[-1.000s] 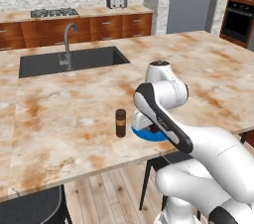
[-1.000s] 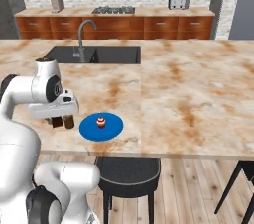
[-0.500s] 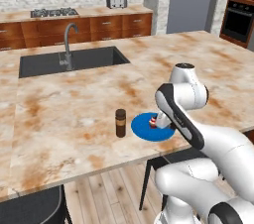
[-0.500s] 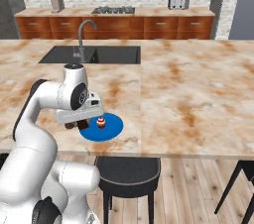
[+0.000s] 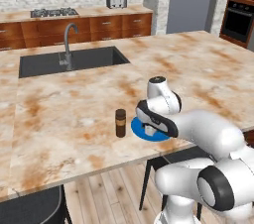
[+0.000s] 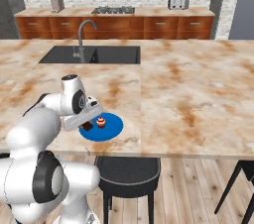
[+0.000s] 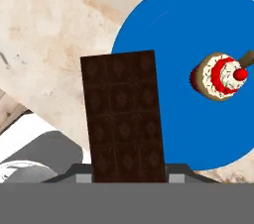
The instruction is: Take the cinnamon bottle from the cabinet and place it on the dining table, next to the plate with the cupcake. Then take the chocolate from the dining counter and place it on the cupcake plate.
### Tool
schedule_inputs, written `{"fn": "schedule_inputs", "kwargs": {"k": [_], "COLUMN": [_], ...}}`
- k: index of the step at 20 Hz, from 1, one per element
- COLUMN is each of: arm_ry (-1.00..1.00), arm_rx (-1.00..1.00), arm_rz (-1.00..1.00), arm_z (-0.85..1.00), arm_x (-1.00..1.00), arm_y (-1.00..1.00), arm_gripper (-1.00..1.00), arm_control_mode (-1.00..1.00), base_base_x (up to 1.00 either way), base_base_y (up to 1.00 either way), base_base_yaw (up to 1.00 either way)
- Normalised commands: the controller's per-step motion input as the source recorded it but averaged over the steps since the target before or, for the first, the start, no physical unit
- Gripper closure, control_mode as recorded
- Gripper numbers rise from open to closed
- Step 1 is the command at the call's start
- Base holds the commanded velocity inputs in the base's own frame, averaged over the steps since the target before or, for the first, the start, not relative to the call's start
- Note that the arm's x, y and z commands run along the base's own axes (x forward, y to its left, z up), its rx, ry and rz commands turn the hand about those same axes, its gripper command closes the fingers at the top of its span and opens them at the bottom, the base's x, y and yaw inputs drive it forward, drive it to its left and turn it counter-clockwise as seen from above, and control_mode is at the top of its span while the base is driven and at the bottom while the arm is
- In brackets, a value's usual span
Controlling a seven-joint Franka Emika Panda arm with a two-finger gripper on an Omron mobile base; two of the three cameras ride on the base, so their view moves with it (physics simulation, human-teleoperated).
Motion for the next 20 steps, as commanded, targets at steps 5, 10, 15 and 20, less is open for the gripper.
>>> {"fn": "schedule_inputs", "kwargs": {"k": [5, 10, 15, 20], "arm_ry": [0.00, 0.00, 0.06, 0.08], "arm_rx": [-0.03, 0.01, 0.02, 0.02], "arm_rz": [0.18, 0.08, 0.00, 0.00], "arm_z": [-0.32, -0.11, -0.35, -0.28], "arm_x": [0.49, 0.06, 0.03, 0.13], "arm_y": [0.03, -0.16, -0.08, -0.09], "arm_gripper": [1.00, 1.00, 1.00, 1.00], "arm_control_mode": [-1.00, -1.00, -1.00, -1.00], "base_base_x": [0.00, 0.00, 0.00, 0.00], "base_base_y": [0.00, 0.00, 0.00, 0.00], "base_base_yaw": [0.00, 0.00, 0.00, 0.00]}}
